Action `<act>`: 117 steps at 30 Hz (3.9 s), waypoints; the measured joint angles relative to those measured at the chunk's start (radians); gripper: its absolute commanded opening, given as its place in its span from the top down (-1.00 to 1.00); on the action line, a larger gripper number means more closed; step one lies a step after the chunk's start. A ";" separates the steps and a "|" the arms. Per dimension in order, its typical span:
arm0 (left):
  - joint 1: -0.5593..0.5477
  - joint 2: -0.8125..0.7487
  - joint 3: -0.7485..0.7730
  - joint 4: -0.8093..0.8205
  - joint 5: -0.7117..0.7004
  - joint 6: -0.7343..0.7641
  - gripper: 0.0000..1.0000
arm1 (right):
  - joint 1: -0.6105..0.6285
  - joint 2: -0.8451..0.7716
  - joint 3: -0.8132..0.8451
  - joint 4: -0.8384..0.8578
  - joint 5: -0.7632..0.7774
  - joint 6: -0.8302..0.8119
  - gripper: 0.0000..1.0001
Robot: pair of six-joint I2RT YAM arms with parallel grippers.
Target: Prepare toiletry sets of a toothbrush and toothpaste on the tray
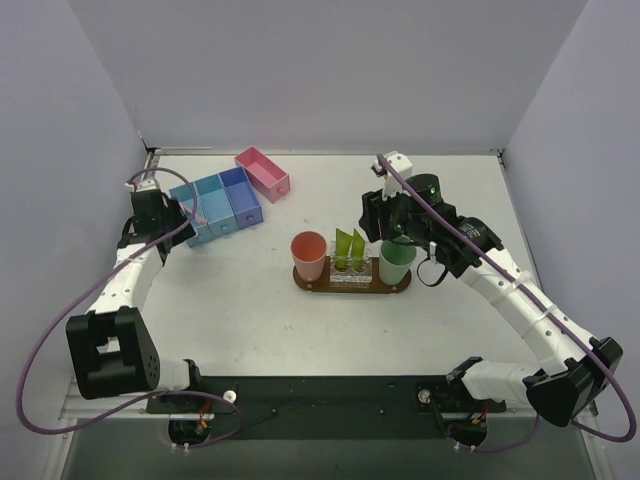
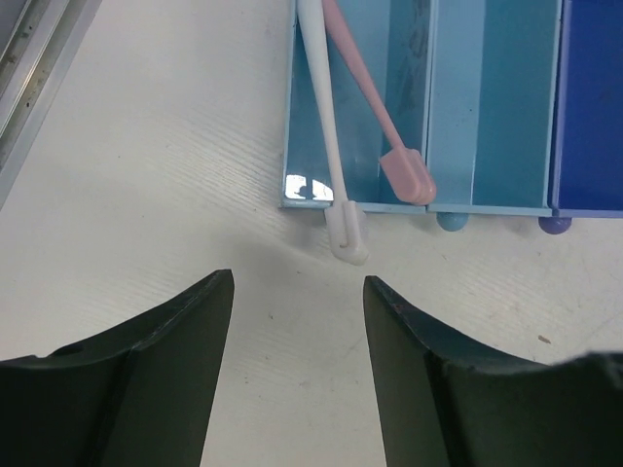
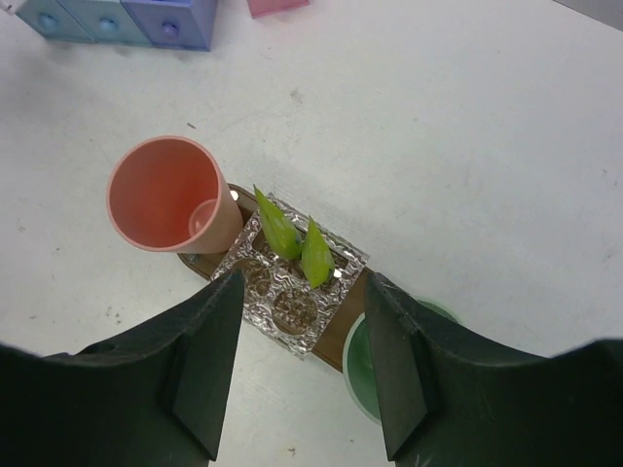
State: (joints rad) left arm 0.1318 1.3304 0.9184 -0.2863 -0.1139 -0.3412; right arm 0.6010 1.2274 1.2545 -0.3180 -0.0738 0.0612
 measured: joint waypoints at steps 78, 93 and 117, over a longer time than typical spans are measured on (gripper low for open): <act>-0.616 -0.670 -0.264 0.125 0.097 0.076 1.00 | 0.187 0.173 0.089 0.160 -0.140 0.294 -0.11; -0.868 -0.578 -0.307 0.278 -0.034 -0.026 1.00 | 0.199 0.261 0.088 0.325 -0.137 0.455 -0.07; -0.970 -0.510 -0.308 0.349 -0.093 0.005 0.99 | 0.199 0.320 0.088 0.337 -0.167 0.497 0.78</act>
State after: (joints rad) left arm -0.8387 0.8200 0.6102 0.0628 -0.2066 -0.3367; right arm 0.7998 1.5475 1.3426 0.0193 -0.2409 0.5587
